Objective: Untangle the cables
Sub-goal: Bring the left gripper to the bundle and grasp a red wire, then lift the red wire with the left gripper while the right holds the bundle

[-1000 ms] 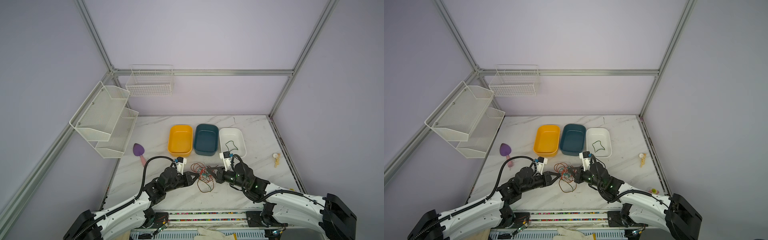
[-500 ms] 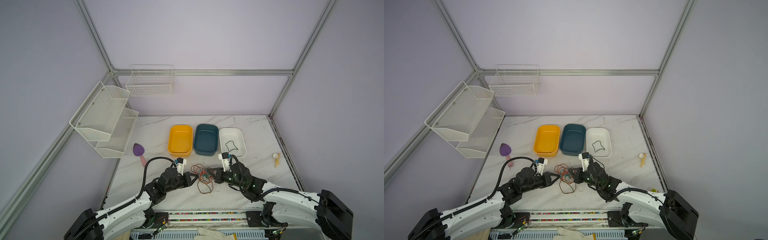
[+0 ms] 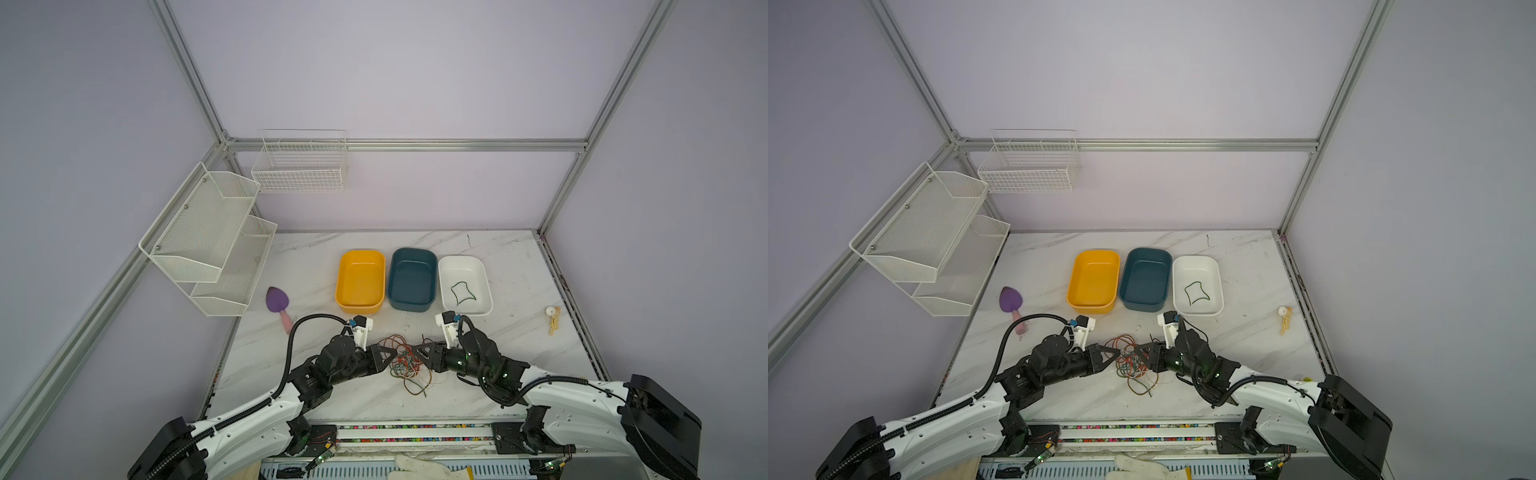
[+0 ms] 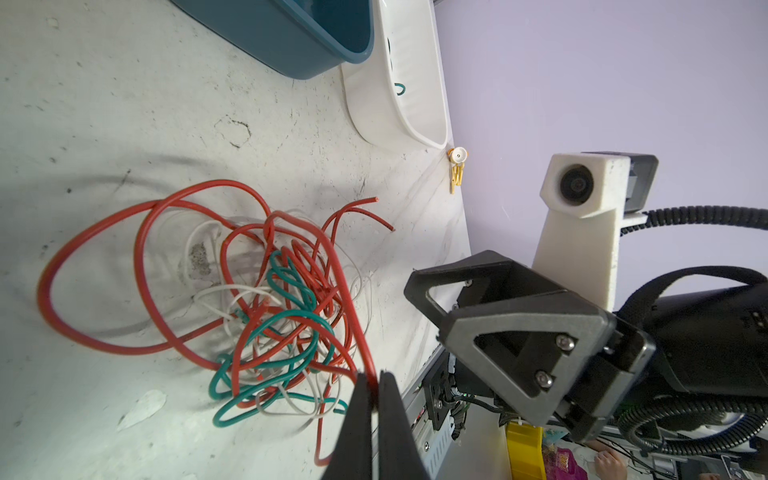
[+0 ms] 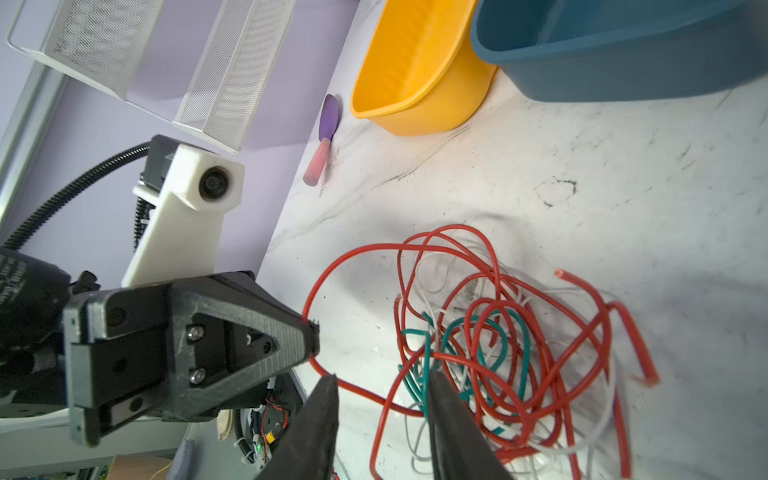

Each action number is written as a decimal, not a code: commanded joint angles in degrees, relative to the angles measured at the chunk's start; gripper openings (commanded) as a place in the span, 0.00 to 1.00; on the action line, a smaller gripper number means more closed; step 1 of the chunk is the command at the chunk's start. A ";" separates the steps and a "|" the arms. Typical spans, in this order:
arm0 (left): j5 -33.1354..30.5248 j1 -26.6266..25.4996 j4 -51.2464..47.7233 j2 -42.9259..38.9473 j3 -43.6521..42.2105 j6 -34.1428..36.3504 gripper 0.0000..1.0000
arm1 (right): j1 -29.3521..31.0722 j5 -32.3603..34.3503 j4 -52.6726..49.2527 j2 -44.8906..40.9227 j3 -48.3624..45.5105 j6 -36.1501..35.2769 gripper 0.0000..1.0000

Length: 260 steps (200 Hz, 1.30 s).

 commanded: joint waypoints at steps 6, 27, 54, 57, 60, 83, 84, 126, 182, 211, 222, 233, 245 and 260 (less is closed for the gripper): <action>0.38 -0.16 1.08 -1.63 -1.56 -0.33 0.00 | 0.20 0.47 1.32 -0.10 -1.27 -0.15 0.41; 0.54 -0.16 0.60 -3.77 -0.27 -1.04 0.00 | 0.25 -0.07 2.06 1.48 -1.47 -0.41 0.41; -0.12 -0.16 -2.50 -6.74 2.47 -0.90 0.00 | 0.45 -1.26 4.71 3.52 -1.62 -0.15 0.40; -0.17 -0.16 -2.62 -7.00 2.71 -1.01 0.00 | 0.51 -1.20 4.87 3.53 -1.61 -0.18 0.40; -0.13 -0.16 -2.73 -7.28 2.99 -1.16 0.00 | 0.59 -1.04 4.98 3.52 -1.63 -0.15 0.40; -0.34 -0.16 -5.34 -9.19 7.42 -0.60 0.00 | 0.57 0.28 4.73 4.15 -1.55 -0.62 0.40; -0.37 -0.16 -5.58 -9.23 7.73 -0.47 0.00 | 0.54 0.35 4.69 4.18 -1.54 -0.67 0.40; -0.72 -0.18 -15.01 -8.39 23.11 5.77 0.00 | 0.60 1.69 6.11 6.43 -2.18 -0.65 0.40; -0.90 -0.16 -19.05 -6.50 36.17 10.42 0.00 | 0.62 2.68 5.83 6.83 -2.60 -1.41 0.40; -0.44 -0.16 -20.75 -5.00 41.99 11.53 0.00 | 0.64 2.98 5.95 5.34 -3.29 -2.02 0.40; 0.52 -0.16 -20.84 -4.13 44.07 11.48 0.00 | 0.59 2.19 7.06 4.81 -3.69 -2.45 0.40; 1.29 -0.16 -20.87 -3.24 45.81 11.19 0.00 | 0.56 0.83 9.32 3.47 -4.41 -2.84 0.42; 1.86 -0.11 -20.94 -2.57 46.56 10.60 0.00 | 0.67 0.65 9.34 1.16 -4.55 -3.64 0.44; 2.08 -0.16 -20.36 -2.27 46.54 9.35 0.00 | 0.60 0.95 7.73 -2.12 -4.06 -5.04 0.45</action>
